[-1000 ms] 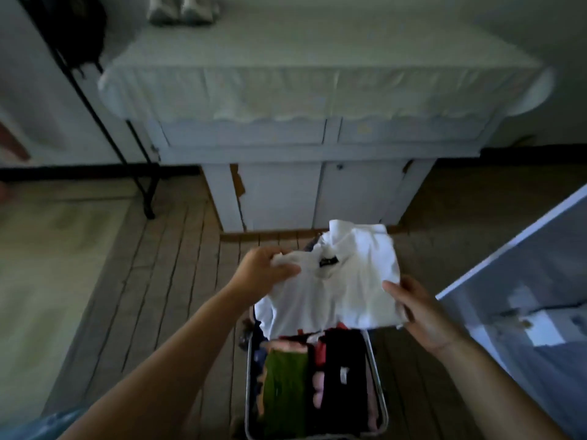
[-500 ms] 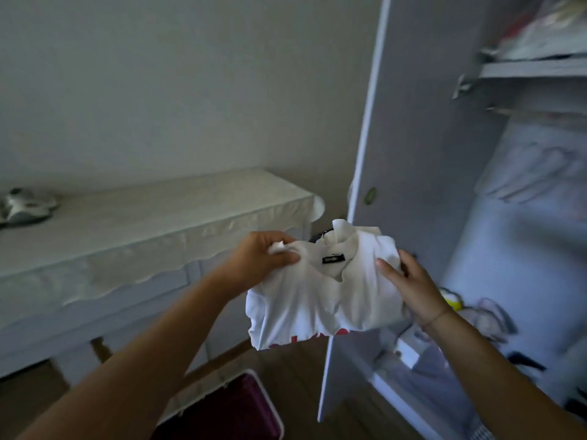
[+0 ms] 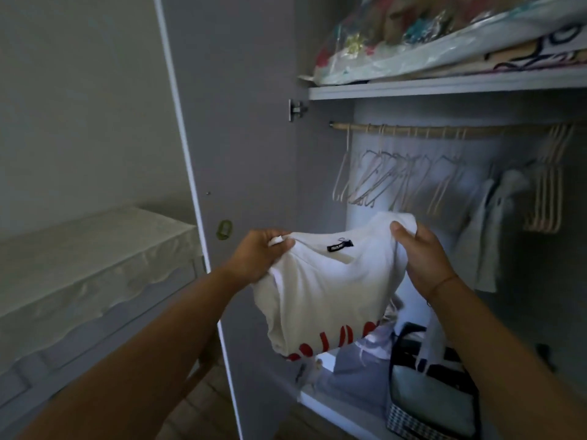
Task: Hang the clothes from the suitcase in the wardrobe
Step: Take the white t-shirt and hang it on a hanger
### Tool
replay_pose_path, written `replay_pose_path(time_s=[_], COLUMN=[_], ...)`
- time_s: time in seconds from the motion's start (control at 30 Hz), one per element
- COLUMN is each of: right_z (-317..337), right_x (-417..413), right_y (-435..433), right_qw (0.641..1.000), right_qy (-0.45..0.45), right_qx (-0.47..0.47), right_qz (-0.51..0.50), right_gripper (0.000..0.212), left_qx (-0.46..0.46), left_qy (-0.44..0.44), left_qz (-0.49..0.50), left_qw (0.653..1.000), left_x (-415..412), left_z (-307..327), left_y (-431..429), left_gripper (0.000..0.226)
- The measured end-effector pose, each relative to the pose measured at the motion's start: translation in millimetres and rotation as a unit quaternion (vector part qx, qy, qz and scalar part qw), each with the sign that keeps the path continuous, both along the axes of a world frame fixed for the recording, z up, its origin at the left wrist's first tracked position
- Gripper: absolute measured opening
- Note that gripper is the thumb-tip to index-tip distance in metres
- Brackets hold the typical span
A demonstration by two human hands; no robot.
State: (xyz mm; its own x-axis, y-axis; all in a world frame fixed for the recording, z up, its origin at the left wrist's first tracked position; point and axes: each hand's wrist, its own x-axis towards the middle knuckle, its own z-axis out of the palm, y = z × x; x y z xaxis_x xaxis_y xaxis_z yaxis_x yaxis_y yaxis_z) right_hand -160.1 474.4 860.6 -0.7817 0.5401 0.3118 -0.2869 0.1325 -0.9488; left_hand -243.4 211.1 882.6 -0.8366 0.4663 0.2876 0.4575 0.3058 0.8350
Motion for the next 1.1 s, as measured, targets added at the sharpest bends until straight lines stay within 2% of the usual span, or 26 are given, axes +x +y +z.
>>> replay_pose_path(time_s=[0.13,0.3,0.43,0.5,0.6,0.8,0.87,0.97,1.03,1.1], right_z=[8.4,16.9,19.8,21.4,27.6,9.6,-1.6,-18.2,-29.4,-38.5], right_x=[-5.2,-7.2,-16.6,-21.0,-23.3,-54.5,-70.5,-99.5,-116.2,-125.8], right_y=[52.4,88.9,117.3,133.2,155.6,160.3,151.4,136.6,132.3,133.5], right_qw=[0.999,0.997,0.995,0.994,0.994,0.996,0.993,0.982,0.978,0.976], right_qy=[0.019,0.042,0.050,0.061,0.066,-0.017,-0.047,-0.081,-0.107,-0.134], right_qx=[-0.024,-0.033,0.008,0.031,0.051,0.085,0.095,0.102,0.109,0.102], right_qz=[-0.023,-0.048,-0.082,-0.087,-0.072,0.002,0.055,0.134,0.145,0.137], right_gripper=[0.023,0.024,0.011,0.021,0.031,0.019,0.016,0.025,0.029,0.022], left_qx=[0.024,0.077,0.100,0.097,0.111,0.143,0.120,0.097,0.094,0.094], left_qy=[-0.031,-0.057,-0.086,-0.092,-0.105,-0.123,-0.121,-0.115,-0.120,-0.122], left_qz=[0.001,-0.047,-0.033,-0.016,-0.010,-0.103,-0.125,-0.158,-0.174,-0.180], left_qw=[0.999,0.994,0.991,0.991,0.988,0.977,0.978,0.976,0.973,0.972], left_x=[-20.0,-35.9,-56.8,-68.4,-82.0,-98.2,-105.1,-113.0,-116.5,-124.4], left_z=[-5.1,1.9,3.8,3.9,-3.2,8.5,16.4,26.3,33.5,39.1], left_y=[50.4,106.1,146.3,165.7,198.8,263.3,277.4,292.9,300.3,306.7], left_gripper=[0.028,0.029,0.031,0.023,0.024,0.024,0.023,0.022,0.022,0.022])
